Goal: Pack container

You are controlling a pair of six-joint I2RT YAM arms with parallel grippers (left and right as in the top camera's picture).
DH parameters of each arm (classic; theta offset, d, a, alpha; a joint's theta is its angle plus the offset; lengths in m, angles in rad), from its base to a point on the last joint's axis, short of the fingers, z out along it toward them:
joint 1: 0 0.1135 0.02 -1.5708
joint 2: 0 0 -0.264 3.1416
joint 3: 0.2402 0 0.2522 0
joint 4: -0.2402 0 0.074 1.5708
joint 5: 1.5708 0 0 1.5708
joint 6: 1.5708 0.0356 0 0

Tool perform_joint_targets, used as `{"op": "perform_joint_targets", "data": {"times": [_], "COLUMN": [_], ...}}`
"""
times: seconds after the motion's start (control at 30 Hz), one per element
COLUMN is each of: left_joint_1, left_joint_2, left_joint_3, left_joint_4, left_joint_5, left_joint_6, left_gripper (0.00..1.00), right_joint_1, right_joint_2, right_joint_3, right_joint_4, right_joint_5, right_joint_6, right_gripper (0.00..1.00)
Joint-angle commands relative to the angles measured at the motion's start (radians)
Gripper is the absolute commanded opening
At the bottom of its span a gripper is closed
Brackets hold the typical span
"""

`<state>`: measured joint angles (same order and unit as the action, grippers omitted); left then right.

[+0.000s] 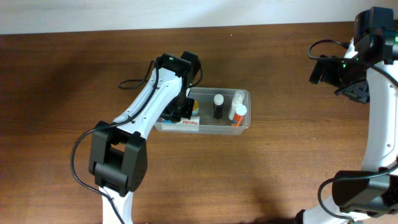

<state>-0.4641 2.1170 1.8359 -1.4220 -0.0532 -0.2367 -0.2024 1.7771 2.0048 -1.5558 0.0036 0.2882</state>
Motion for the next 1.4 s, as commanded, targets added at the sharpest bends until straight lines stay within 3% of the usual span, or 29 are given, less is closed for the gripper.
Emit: {"op": "perform_joint_targets", "data": {"times": [0.0,0.37,0.77,1.0,1.03,1.07,1.1,1.37], "left_joint_1": [0.002,0.002,0.002,0.002,0.002,0.002,0.002,0.002], "left_joint_2": [-0.008,-0.076,-0.346,-0.582,-0.618,-0.652,-0.687,-0.882], "left_joint_3": [-0.006,-0.006,-0.006,-0.006,-0.006,-0.006,-0.007,-0.007], "left_joint_4": [-0.014,-0.018,-0.057,-0.213,-0.246,-0.266,-0.266,-0.266], "left_joint_5": [0.011,0.005,0.004,-0.024,-0.022,-0.018,-0.019,-0.019], "left_joint_6": [-0.018,-0.017,-0.017,-0.017,-0.018,-0.016,-0.016,-0.017], "left_gripper": [0.01,0.01,0.04,0.3,0.41,0.63,0.97,0.99], "right_joint_1": [-0.002,-0.002,-0.002,-0.002,-0.002,-0.002,-0.002,-0.002], "right_joint_2": [-0.003,-0.003,-0.003,-0.003,-0.003,-0.003,-0.003,-0.003], "right_joint_3": [0.005,0.005,0.005,0.005,0.005,0.005,0.005,0.005], "right_joint_4": [0.0,0.0,0.0,0.0,0.0,0.0,0.0,0.0], "right_joint_5": [0.009,0.009,0.009,0.009,0.009,0.009,0.009,0.009], "right_joint_6": [0.005,0.005,0.005,0.005,0.005,0.005,0.005,0.005], "right_gripper": [0.98,0.98,0.98,0.98,0.98,0.98,0.98,0.98]}}
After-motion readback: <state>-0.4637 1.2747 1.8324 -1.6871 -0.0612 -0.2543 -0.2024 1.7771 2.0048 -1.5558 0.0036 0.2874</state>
